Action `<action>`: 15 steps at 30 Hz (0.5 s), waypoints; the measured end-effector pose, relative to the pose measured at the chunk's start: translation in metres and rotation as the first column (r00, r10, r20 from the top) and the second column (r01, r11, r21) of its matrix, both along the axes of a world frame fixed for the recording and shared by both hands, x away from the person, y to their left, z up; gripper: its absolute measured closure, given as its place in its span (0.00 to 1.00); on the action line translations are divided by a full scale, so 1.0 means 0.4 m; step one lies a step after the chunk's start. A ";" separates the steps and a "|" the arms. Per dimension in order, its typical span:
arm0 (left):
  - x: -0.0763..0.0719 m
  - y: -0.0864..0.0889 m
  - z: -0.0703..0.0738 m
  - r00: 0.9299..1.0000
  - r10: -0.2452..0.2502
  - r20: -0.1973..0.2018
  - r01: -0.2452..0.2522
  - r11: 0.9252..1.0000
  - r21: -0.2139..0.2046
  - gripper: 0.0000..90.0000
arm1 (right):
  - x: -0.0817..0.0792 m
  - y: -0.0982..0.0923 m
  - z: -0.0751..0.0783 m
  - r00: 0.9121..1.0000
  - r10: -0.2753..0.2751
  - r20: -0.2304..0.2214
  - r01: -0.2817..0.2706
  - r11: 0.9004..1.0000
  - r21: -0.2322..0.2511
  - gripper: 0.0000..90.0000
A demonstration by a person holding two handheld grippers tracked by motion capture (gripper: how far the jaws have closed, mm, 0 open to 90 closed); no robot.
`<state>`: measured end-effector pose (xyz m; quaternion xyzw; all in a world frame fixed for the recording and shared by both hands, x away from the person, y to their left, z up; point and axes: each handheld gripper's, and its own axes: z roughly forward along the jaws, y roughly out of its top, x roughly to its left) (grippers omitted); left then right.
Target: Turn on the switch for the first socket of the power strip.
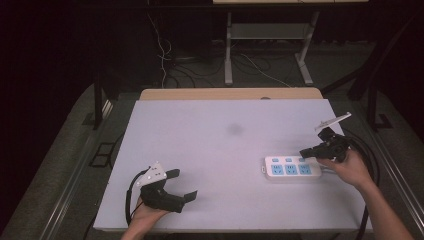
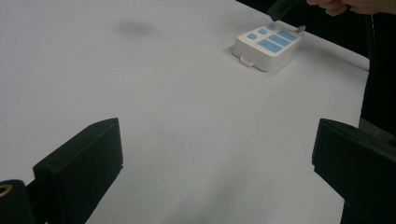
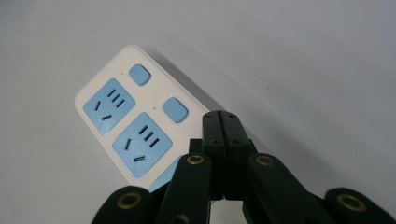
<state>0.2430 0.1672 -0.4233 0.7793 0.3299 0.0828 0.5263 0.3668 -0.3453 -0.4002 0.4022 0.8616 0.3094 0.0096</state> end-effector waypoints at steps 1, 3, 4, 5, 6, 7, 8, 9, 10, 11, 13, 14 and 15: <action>0.000 0.000 0.000 1.000 -0.002 -0.001 0.002 1.000 0.001 0.00 | 0.000 0.002 -0.001 1.000 0.000 -0.003 0.000 1.000 -0.004 1.00; 0.001 -0.001 -0.002 1.000 -0.004 -0.004 0.004 1.000 0.006 0.00 | 0.001 0.005 -0.004 1.000 0.001 -0.008 -0.001 1.000 -0.012 1.00; 0.001 -0.001 -0.002 1.000 -0.004 -0.004 0.004 1.000 0.006 0.00 | 0.001 0.005 -0.004 1.000 0.001 -0.008 -0.001 1.000 -0.012 1.00; 0.001 -0.002 -0.002 1.000 -0.004 -0.005 0.004 1.000 0.006 0.00 | 0.001 0.006 -0.006 1.000 0.002 -0.008 -0.002 1.000 -0.016 1.00; 0.002 -0.003 -0.002 1.000 -0.005 -0.004 0.005 1.000 0.006 0.00 | 0.003 0.010 -0.010 1.000 0.002 -0.016 -0.003 1.000 -0.021 1.00; 0.002 -0.003 -0.002 1.000 -0.005 -0.004 0.005 1.000 0.006 0.00 | 0.003 0.012 -0.012 1.000 0.007 -0.018 -0.008 1.000 -0.027 1.00; 0.002 -0.004 -0.002 1.000 -0.004 -0.004 0.004 1.000 0.006 0.00 | 0.003 0.012 -0.012 1.000 0.007 -0.018 -0.008 1.000 -0.027 1.00; 0.002 -0.004 -0.003 1.000 -0.004 -0.004 0.004 1.000 0.005 0.00 | 0.002 0.017 -0.016 1.000 0.008 -0.021 -0.009 0.999 -0.035 1.00; 0.002 -0.004 -0.003 1.000 -0.004 -0.004 0.004 1.000 0.006 0.00 | 0.001 0.018 -0.018 1.000 0.007 -0.014 -0.007 1.000 -0.026 1.00; 0.002 -0.003 -0.003 1.000 -0.003 -0.004 0.004 1.000 0.008 0.00 | -0.001 0.017 -0.020 1.000 0.011 -0.003 -0.011 1.000 -0.021 1.00; 0.002 -0.003 -0.003 1.000 0.001 -0.003 -0.001 1.000 0.009 0.00 | -0.004 0.019 -0.021 1.000 0.013 0.004 -0.013 1.000 -0.021 1.00; 0.002 -0.003 -0.003 1.000 0.001 -0.002 -0.001 1.000 0.009 0.00 | -0.004 0.019 -0.021 1.000 0.013 0.004 -0.013 1.000 -0.021 1.00; 0.002 -0.003 -0.003 1.000 0.001 -0.002 -0.001 1.000 0.009 0.00 | -0.006 0.020 -0.023 1.000 0.019 0.003 -0.019 1.000 -0.018 1.00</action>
